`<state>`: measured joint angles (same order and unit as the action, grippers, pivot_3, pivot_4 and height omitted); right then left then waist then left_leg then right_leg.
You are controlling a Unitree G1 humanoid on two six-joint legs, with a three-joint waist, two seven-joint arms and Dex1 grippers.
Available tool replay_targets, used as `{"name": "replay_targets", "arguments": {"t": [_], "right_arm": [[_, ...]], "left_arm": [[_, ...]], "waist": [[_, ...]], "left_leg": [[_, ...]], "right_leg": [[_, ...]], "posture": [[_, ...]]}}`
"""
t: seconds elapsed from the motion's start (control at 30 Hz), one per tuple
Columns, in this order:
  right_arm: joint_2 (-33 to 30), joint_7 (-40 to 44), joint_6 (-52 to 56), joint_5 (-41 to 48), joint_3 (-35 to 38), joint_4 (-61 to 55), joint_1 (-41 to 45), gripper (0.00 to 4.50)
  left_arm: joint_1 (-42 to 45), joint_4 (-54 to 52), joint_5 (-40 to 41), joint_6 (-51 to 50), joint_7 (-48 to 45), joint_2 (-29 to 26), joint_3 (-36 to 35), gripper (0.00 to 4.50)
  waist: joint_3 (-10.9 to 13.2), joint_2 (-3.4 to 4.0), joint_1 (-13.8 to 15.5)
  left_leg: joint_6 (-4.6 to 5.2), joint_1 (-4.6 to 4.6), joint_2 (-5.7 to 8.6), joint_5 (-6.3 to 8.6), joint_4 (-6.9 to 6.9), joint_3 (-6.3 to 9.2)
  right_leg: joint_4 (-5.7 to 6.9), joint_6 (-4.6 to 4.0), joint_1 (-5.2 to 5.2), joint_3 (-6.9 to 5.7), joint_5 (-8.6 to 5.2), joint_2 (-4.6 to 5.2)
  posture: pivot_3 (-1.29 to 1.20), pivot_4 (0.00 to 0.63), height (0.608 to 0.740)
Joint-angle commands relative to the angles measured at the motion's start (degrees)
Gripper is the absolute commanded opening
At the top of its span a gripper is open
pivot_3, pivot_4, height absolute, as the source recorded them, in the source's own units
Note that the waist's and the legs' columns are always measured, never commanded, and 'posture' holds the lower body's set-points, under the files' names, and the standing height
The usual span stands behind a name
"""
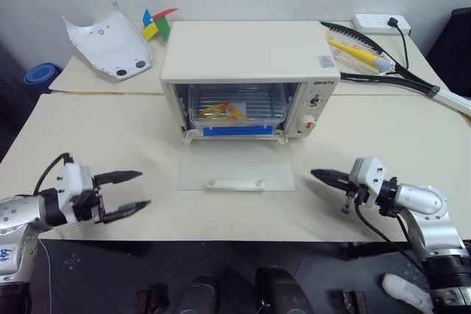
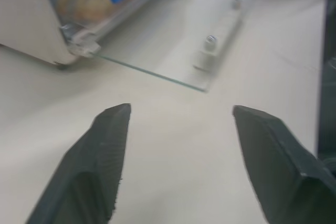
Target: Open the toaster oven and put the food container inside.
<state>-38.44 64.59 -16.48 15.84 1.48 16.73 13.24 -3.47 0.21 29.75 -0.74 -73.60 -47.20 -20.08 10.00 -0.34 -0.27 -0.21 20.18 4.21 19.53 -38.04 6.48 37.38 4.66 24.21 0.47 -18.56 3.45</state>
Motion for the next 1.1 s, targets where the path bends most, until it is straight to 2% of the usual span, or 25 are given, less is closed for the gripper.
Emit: {"name": "replay_targets", "arguments": {"t": [0.03, 0.2, 0.3, 0.4, 0.47, 0.53, 0.63, 0.73, 0.93, 1.1], "right_arm": [[1.65, 4.59, -5.27, -0.24, -1.74, 5.44, 2.58, 0.0], [8.66, 6.17, -4.74, 5.45, -1.94, 0.67, 3.96, 0.0], [11.89, 3.4, -3.65, 9.42, -0.1, -5.55, 5.04, 0.0], [13.68, -1.17, -0.02, 12.05, 1.59, -10.0, 6.73, 0.0], [14.16, -2.78, 1.37, 12.69, 2.19, -11.46, 7.29, 0.0], [15.75, -9.2, 7.79, 17.2, 4.69, -14.38, 11.3, 0.0], [14.65, -11.46, 17.56, 22.77, 5.92, -17.77, 13.66, 0.0], [10.93, -6.54, 17.16, 19.58, 4.8, -18.4, 11.13, 0.55], [1.04, 5.69, 10.33, 12.59, 4.27, -14.16, 2.9, 2.56], [-0.11, 6.84, 5.38, 9.75, 5.36, -9.55, -0.56, 4.22]], "left_arm": [[-1.56, -5.29, 4.36, -3.41, -2.5, -1.56, -1.29, 4.47], [-2.3, -12.33, 10.92, -13.06, 1.32, -3.1, -5.91, 4.47], [-0.81, -13.42, 16.07, -17.22, 4.24, -2.2, -9.47, 4.47], [1.12, -12.54, 17.38, -18.46, 7.99, -1.13, -11.98, 4.47], [1.74, -12.3, 17.74, -19.12, 9.18, -0.78, -12.76, 4.47], [3.3, -10.04, 16.37, -17.96, 12.89, 0.54, -14.35, 4.47], [1.69, -7.49, 8.36, -12.78, 15.17, 1.31, -13.08, 4.47], [-0.81, -5.33, 4.58, -9.64, 12.28, 0.32, -11.77, 4.5], [-6.43, -4.6, -2.0, -2.33, 11.57, 1.17, -10.77, 4.5], [-7.14, -3.58, -3.54, 1.87, 13.27, 3.67, -10.92, 4.5]], "waist": [[0.01, 0.02, -0.14], [0.03, 0.02, -0.26], [0.12, 0.16, -0.14], [0.11, 0.16, 0.05], [0.11, 0.15, 0.08], [0.11, 0.15, 0.08], [0.11, 0.19, -0.12], [0.08, 0.14, 0.11], [0.09, 0.12, 0.43], [0.09, 0.12, 0.18]], "left_leg": [[0.0, 0.01, -0.02, 0.0, 0.01, 0.0], [-0.07, 0.02, -0.12, 0.02, 0.01, 0.02], [-0.07, 0.07, -0.07, 0.02, -0.01, -0.01], [-0.08, 0.09, -0.07, 0.02, -0.02, 0.01], [-0.08, 0.09, -0.06, 0.02, -0.03, 0.02], [-0.1, 0.09, -0.06, 0.03, -0.01, 0.05], [-0.1, 0.13, -0.05, 0.02, -0.03, -0.02], [-0.12, 0.12, -0.08, 0.04, 0.1, 0.07], [0.15, 0.21, 0.03, 0.17, 0.01, -0.01], [0.15, 0.1, -0.05, 0.16, -0.06, -0.16]], "right_leg": [[0.02, 0.0, 0.03, 0.0, 0.0, -0.01], [0.06, -0.02, 0.06, -0.01, 0.0, -0.07], [0.09, -0.01, 0.14, 0.01, 0.0, -0.05], [0.1, -0.01, 0.16, -0.01, 0.0, -0.05], [0.09, -0.01, 0.15, -0.01, 0.0, -0.05], [0.09, -0.01, 0.16, -0.02, 0.0, -0.05], [0.12, -0.02, 0.25, 0.01, 0.01, -0.05], [0.07, -0.05, 0.26, -0.04, -0.01, -0.06], [-0.09, -0.04, 0.19, -0.01, -0.01, 0.06], [-0.09, -0.01, 0.1, -0.03, 0.01, 0.04]], "posture": [[0.0, 0.15, 0.74], [0.0, 0.15, 0.74], [0.0, 0.15, 0.74], [0.0, 0.15, 0.74], [0.0, 0.15, 0.74], [0.0, 0.15, 0.74], [0.0, 0.15, 0.74], [0.0, 0.15, 0.74], [0.0, 0.15, 0.74], [0.0, 0.15, 0.74]]}}
